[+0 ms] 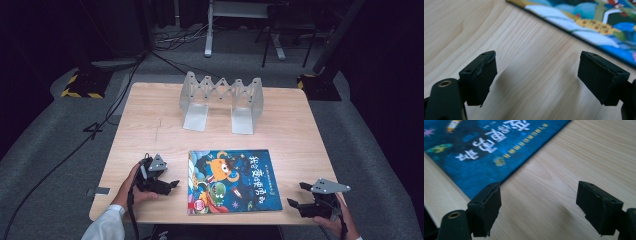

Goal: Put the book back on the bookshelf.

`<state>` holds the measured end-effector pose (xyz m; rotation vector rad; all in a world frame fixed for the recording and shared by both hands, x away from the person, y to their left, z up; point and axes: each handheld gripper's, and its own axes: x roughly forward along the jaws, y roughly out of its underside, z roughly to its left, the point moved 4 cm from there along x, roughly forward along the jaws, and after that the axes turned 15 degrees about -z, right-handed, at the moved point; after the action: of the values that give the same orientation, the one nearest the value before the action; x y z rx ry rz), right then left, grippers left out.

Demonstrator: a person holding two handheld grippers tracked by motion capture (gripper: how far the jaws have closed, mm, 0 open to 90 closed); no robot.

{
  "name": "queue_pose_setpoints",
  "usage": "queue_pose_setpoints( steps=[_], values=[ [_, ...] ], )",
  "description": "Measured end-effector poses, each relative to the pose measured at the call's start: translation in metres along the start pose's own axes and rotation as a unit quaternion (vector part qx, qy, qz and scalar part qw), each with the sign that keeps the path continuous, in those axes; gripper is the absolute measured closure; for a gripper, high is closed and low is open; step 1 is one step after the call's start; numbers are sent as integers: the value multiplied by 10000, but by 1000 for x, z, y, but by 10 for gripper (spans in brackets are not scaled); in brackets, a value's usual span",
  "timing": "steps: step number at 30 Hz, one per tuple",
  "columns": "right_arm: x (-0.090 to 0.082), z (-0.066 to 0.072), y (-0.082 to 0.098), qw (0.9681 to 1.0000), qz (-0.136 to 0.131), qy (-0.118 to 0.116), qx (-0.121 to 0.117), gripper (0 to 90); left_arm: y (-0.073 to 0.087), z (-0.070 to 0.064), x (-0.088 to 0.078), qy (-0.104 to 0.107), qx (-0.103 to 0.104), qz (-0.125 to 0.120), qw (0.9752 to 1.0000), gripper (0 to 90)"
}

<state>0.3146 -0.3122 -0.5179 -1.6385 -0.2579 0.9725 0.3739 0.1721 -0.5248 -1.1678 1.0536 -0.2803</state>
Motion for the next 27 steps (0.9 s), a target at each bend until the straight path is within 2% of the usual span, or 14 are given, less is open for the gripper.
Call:
queue_pose_setpoints(
  steps=[3, 5, 7, 14, 15, 17, 19, 22, 23, 24, 25, 27],
  values=[
    [7, 12, -1, 9997, 1, -160, -196, 206, -9, -3, 9, 142, 73, -44, 9999, 166],
    [9, 19, -2, 9994, -8, -272, -222, 206, -15, -2, 16, 146, 113, -32, 9998, 162],
    [10, 24, -3, 9990, -15, -355, -276, 207, -23, 0, 24, 122, 137, -183, 9997, 166],
    [16, 32, -4, 9985, 69, -447, -299, 210, -52, 12, 52, 361, -78, -554, 9978, 161],
    [18, 32, -3, 9986, 110, -425, -291, 184, -55, 13, 56, 387, -68, -546, 9977, 160],
    [19, 32, -3, 9986, 130, -465, -238, 183, -59, 14, 65, 502, -93, -496, 9975, 160],
    [20, 32, -2, 9984, 142, -495, -234, 185, -61, 14, 75, 533, -132, -424, 9976, 161],
    [25, 38, 0, 9971, 261, -599, -379, 184, -59, 9, 89, 620, 3, -150, 9980, 162],
    [26, 40, 0, 9971, 239, -606, -394, 186, -59, 9, 89, 620, 3, -150, 9980, 162],
    [27, 40, -1, 9972, 267, -589, -379, 179, -58, 6, 95, 607, 110, -121, 9980, 144],
    [28, 40, -1, 9972, 276, -591, -368, 171, -58, 6, 95, 607, 110, -121, 9980, 154],
    [28, 40, -2, 9972, 292, -586, -362, 162, -58, 8, 98, 661, -25, -117, 9977, 156]
  ],
)
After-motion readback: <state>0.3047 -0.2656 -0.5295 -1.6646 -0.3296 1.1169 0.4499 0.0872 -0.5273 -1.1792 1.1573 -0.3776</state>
